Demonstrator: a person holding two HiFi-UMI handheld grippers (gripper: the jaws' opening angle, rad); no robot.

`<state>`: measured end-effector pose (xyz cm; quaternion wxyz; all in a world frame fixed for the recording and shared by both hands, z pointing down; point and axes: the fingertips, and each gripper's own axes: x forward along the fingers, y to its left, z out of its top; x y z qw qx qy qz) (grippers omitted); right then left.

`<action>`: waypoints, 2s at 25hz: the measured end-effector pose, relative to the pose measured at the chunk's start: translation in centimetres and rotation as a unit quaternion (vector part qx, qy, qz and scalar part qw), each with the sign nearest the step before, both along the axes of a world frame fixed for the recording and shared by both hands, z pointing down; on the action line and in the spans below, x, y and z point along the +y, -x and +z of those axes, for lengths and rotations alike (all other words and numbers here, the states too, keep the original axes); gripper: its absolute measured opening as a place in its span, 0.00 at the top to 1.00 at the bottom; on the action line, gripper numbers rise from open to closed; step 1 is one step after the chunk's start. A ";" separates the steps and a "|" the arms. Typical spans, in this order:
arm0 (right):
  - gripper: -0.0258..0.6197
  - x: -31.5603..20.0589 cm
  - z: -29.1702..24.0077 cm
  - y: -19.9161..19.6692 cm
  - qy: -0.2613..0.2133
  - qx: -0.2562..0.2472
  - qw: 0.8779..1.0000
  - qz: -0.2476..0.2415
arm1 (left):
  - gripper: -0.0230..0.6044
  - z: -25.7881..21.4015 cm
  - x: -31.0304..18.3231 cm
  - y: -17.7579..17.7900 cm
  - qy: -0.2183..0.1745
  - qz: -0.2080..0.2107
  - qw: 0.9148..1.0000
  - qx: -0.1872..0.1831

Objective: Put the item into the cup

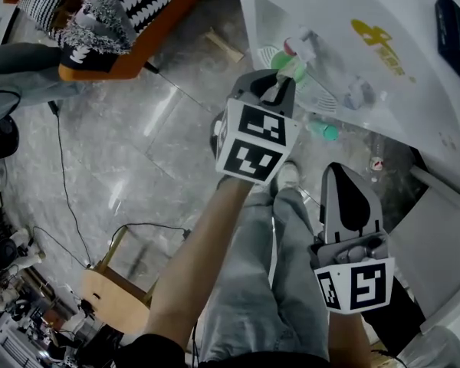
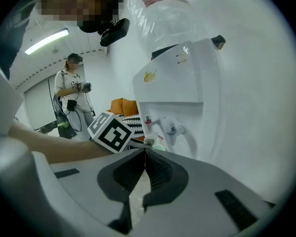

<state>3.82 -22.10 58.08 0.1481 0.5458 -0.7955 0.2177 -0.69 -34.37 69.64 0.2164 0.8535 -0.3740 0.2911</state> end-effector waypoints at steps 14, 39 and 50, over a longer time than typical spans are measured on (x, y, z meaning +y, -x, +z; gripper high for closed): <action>0.94 0.5 0.4 0.1 0.007 -0.017 1.000 -0.009 | 0.88 1.5 -1.4 -1.3 -0.012 0.021 0.999 -0.044; 0.94 1.1 1.5 0.3 0.027 -0.032 0.999 -0.023 | 0.84 1.3 -1.3 -0.1 -0.030 -0.006 0.999 -0.032; 0.94 0.8 0.8 1.1 0.018 -0.028 0.999 -0.039 | 0.93 -1.7 0.4 2.7 -0.027 -0.051 0.998 0.021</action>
